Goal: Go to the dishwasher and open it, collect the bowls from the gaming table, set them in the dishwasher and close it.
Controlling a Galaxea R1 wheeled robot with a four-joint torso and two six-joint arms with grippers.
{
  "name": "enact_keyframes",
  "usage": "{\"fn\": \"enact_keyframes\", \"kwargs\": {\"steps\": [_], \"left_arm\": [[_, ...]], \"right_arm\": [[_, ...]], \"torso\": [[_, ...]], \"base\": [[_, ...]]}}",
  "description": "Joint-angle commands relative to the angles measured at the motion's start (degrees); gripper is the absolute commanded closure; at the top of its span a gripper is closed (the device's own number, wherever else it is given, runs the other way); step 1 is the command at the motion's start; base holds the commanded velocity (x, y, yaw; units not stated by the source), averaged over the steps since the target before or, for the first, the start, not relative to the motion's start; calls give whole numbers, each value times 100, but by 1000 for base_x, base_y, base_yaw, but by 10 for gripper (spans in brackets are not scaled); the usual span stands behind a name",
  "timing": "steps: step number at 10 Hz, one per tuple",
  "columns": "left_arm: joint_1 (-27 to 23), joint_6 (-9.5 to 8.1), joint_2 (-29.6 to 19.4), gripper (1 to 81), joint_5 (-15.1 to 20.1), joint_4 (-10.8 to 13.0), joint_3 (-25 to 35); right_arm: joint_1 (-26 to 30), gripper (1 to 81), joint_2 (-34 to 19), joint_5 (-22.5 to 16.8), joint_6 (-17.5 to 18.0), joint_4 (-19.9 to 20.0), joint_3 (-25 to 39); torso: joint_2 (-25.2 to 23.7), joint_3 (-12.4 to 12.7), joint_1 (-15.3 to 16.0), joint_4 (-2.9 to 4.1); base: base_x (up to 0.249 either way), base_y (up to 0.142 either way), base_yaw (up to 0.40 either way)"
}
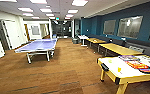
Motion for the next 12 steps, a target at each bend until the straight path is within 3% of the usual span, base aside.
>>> {"fn": "enact_keyframes", "kwargs": {"steps": [1,12], "left_arm": [[-272,25,-28,10,209,53,-8],[-334,25,-28,10,244,53,-34]], "right_arm": [[262,10,5,-303,-8,-5,-11],[385,10,22,-321,0,30,24]], "torso": [[0,0,0,0],[0,0,-5,0]], "base": [[0,0,-394],[0,0,-400]]}}
